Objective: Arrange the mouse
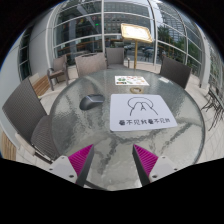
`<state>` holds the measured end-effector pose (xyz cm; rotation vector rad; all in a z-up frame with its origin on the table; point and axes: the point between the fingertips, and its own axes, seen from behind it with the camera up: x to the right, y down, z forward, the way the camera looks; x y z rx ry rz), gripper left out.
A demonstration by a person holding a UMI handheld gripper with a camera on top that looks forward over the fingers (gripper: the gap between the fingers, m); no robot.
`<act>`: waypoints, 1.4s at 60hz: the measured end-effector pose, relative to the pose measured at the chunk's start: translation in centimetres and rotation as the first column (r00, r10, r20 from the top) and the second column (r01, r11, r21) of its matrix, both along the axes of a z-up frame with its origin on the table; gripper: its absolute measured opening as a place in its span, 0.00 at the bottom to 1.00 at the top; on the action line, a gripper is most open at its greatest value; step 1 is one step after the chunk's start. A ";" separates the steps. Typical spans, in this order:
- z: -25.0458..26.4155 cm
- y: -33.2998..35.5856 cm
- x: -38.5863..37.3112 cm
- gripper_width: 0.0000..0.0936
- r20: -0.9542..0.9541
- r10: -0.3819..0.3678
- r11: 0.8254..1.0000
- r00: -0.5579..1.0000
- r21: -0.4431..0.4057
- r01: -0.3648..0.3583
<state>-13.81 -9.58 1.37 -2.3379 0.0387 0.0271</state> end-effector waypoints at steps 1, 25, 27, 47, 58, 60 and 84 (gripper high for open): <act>-0.3 0.6 -0.8 0.83 -0.005 0.007 1.000 1.000 -0.001 -0.007; -2.6 18.5 -10.7 0.82 -0.022 0.057 0.998 0.998 0.007 -0.056; -2.6 19.8 -11.0 0.82 -0.026 0.056 0.998 0.998 0.009 -0.056; -2.9 27.1 -13.3 0.70 -0.004 0.113 0.994 0.994 -0.007 -0.113; -2.8 27.6 -13.0 0.48 -0.012 0.073 0.997 0.997 -0.009 -0.073; -2.9 27.7 -12.9 0.45 -0.015 0.072 0.997 0.997 -0.009 -0.072; 16.2 29.0 -5.3 0.35 0.046 0.124 0.977 0.991 0.167 -0.130</act>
